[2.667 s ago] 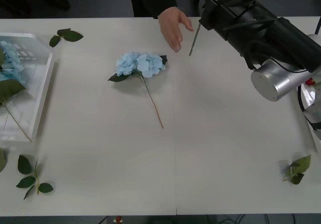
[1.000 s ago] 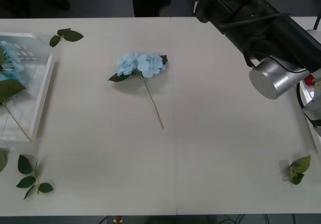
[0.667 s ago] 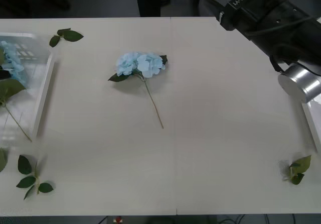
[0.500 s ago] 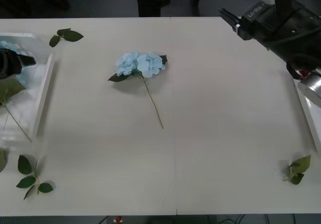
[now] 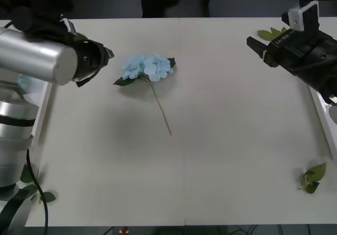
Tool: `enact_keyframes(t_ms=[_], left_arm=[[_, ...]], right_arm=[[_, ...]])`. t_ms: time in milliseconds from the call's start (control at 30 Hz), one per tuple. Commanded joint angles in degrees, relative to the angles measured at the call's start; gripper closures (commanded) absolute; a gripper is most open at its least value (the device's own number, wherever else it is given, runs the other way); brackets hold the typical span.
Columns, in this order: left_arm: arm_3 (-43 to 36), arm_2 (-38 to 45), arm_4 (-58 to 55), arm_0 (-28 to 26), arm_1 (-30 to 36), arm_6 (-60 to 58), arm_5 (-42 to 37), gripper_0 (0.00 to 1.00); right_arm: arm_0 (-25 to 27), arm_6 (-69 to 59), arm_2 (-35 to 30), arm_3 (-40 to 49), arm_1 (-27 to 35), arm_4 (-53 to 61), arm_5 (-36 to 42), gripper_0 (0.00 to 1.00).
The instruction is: Place the red flowers into the right box and the blue flowers into the left box. If a person shows an open palm, hand one flower to the person first, then continue sorting.
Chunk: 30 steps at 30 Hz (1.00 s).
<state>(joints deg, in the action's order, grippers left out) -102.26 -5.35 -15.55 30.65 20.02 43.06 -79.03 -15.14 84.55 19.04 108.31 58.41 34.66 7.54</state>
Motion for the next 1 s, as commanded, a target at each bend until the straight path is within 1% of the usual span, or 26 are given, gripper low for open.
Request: enact_keyframes(t_ms=[33, 100, 133, 200, 267, 333, 367, 400, 500, 533, 667, 700, 767, 900, 1000], left_arm=[[-1.72, -5.99, 4.39, 3.72, -3.32, -5.62, -2.36, 0.00], [-1.72, -9.15, 5.53, 3.72, -4.46, -7.38, -2.45, 0.00], [-1.72, -11.00, 5.88, 3.72, -4.90, -8.35, -2.45, 0.00], [-1.54, -14.34, 7.20, 3.63, -5.95, -10.02, -2.45, 0.00], [-1.28, -16.71, 7.81, 3.63, -6.48, -10.98, -2.45, 0.00], [-0.31, -20.49, 8.43, 3.63, -6.74, -11.42, -2.36, 0.00], [0.04, -21.11, 8.52, 3.63, -6.83, -11.51, -2.27, 0.00], [1.18, -23.13, 8.87, 3.63, -6.83, -11.60, -1.75, 0.00], [4.87, -25.50, 10.19, 3.63, -6.74, -11.69, 0.98, 0.00], [5.75, -25.94, 10.63, 3.63, -6.74, -11.69, 1.68, 0.00], [13.22, -26.29, 12.91, 3.63, -6.57, -11.33, 8.45, 0.00], [14.10, -26.20, 13.26, 3.63, -6.57, -11.33, 9.50, 0.00], [17.44, -25.24, 14.05, 3.72, -6.57, -10.98, 13.28, 0.00], [21.75, -24.01, 14.93, 4.42, -6.57, -10.28, 16.71, 0.00], [25.00, -23.57, 15.46, 5.83, -6.57, -9.66, 18.38, 0.00]], right_arm=[[1.52, 2.90, -4.89, 4.72, -2.33, 4.98, 5.29, 0.00], [2.22, 3.25, -8.23, 7.09, -4.79, 8.05, 12.06, 0.00], [2.40, 3.60, -10.69, 8.67, -6.90, 9.37, 16.98, 0.00], [2.40, 6.94, -14.21, 10.61, -10.51, 10.95, 23.22, 0.00], [2.40, 11.07, -16.14, 10.87, -12.44, 12.62, 25.60, 0.00], [2.14, 16.44, -18.78, 10.87, -14.37, 16.58, 30.43, 0.00], [2.14, 17.40, -19.30, 10.87, -14.64, 17.28, 31.13, 0.00], [2.05, 20.48, -20.71, 10.96, -15.34, 19.65, 33.95, 0.00], [2.05, 26.89, -24.23, 11.13, -16.92, 23.78, 40.10, 0.00], [2.05, 28.56, -24.93, 11.13, -17.19, 24.66, 41.42, 0.00], [1.34, 38.94, -31.43, 10.61, -18.86, 33.28, 52.67, 0.00], [1.26, 40.25, -32.31, 10.34, -19.03, 34.51, 54.25, 0.00], [1.17, 45.35, -36.35, 9.73, -19.38, 38.37, 60.58, 0.00], [0.47, 54.14, -40.75, 7.62, -19.38, 42.68, 68.57, 0.00], [-0.85, 61.79, -43.47, 4.28, -19.03, 46.72, 74.55, 0.00]])
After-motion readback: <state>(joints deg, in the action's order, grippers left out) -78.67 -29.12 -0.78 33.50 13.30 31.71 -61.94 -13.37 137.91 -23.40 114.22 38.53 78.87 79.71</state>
